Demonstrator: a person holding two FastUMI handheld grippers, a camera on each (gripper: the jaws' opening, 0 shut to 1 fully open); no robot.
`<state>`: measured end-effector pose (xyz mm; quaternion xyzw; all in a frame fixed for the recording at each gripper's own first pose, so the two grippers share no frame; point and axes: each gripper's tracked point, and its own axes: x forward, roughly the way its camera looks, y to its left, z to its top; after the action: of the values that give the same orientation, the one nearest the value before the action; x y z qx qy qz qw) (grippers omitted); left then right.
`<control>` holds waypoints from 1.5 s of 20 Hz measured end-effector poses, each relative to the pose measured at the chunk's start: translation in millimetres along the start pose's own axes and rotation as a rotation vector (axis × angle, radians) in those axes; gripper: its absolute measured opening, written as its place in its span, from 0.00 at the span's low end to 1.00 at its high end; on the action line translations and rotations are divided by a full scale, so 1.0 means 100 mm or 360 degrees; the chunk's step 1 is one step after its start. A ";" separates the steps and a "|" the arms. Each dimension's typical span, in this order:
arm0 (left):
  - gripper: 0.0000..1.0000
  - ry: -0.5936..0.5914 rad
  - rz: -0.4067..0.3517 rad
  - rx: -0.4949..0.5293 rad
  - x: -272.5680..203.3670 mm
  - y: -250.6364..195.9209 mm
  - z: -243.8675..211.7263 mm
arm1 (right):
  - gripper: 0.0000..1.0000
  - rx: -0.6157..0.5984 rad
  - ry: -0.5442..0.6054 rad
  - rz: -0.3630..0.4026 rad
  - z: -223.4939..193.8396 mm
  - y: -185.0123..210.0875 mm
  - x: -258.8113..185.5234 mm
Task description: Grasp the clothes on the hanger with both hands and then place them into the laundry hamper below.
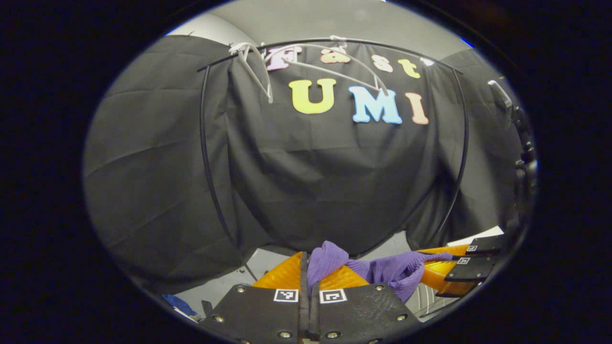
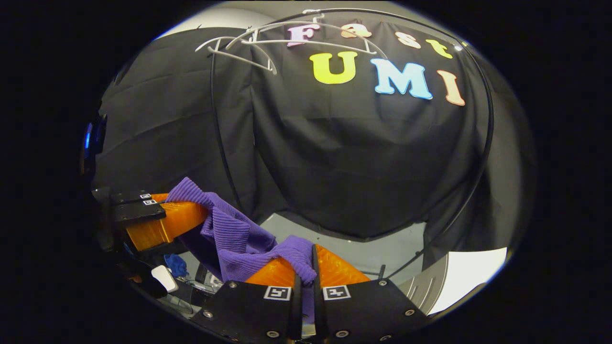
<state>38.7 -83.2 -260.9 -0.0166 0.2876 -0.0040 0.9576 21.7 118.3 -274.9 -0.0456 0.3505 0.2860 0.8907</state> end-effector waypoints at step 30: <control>0.92 -0.0682 -0.0066 -0.0012 -1.56 0.31 1.96 | 0.92 0.0030 -0.0869 -0.0482 1.66 -0.65 -2.06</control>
<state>16.6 -43.3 -12.4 -0.0265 0.0770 -0.0192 0.9965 34.8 12.3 -24.7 -0.0106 0.0903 0.1484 0.9847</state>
